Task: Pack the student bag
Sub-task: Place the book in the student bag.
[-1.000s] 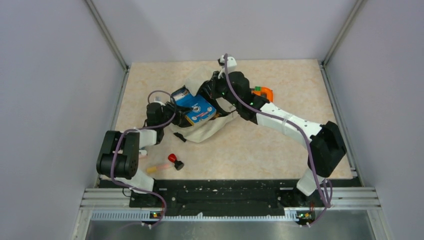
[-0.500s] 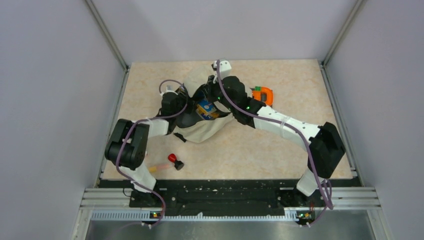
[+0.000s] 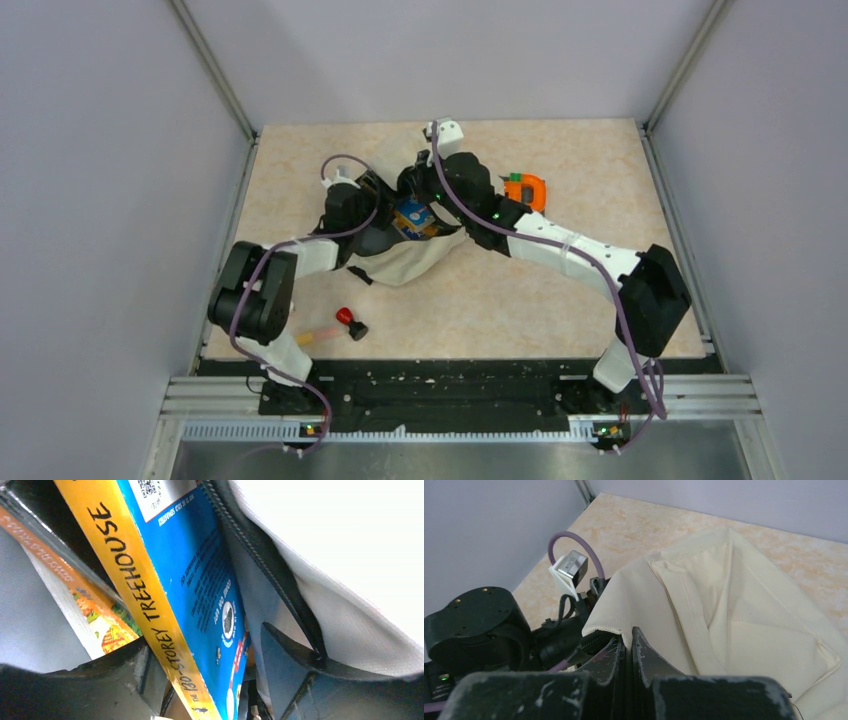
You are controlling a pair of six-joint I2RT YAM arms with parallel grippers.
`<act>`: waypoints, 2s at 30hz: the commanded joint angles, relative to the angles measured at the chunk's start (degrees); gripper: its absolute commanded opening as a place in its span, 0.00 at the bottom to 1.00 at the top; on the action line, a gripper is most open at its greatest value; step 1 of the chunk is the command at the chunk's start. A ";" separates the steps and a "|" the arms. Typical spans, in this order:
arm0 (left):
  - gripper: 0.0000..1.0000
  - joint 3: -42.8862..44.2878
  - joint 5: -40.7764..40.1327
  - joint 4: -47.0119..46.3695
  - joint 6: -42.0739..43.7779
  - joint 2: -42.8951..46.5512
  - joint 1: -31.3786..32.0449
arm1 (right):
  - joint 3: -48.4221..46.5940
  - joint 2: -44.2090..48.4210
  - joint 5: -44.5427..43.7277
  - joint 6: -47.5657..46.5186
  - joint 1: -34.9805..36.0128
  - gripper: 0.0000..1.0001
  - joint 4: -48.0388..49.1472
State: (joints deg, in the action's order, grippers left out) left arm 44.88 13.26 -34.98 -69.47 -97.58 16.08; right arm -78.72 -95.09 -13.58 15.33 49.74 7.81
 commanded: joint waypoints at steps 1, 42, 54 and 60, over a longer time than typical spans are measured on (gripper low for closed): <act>0.71 0.45 -0.64 5.06 7.60 6.53 -0.17 | -0.75 3.83 -1.38 -0.86 0.80 0.00 4.53; 0.70 -0.01 -5.99 16.46 27.08 13.83 4.93 | 1.85 4.44 -2.16 -3.85 0.80 0.00 0.32; 0.86 -9.43 -12.12 47.27 33.13 40.29 0.45 | 3.65 1.83 -1.99 -6.59 3.33 0.07 0.23; 0.88 -10.88 0.48 55.52 34.34 49.59 -14.63 | 1.94 -2.15 2.86 -5.81 7.15 0.11 -2.57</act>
State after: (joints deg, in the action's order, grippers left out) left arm 35.05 6.00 14.20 -37.28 -52.88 7.70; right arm -74.70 -95.02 -14.90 10.00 54.35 6.61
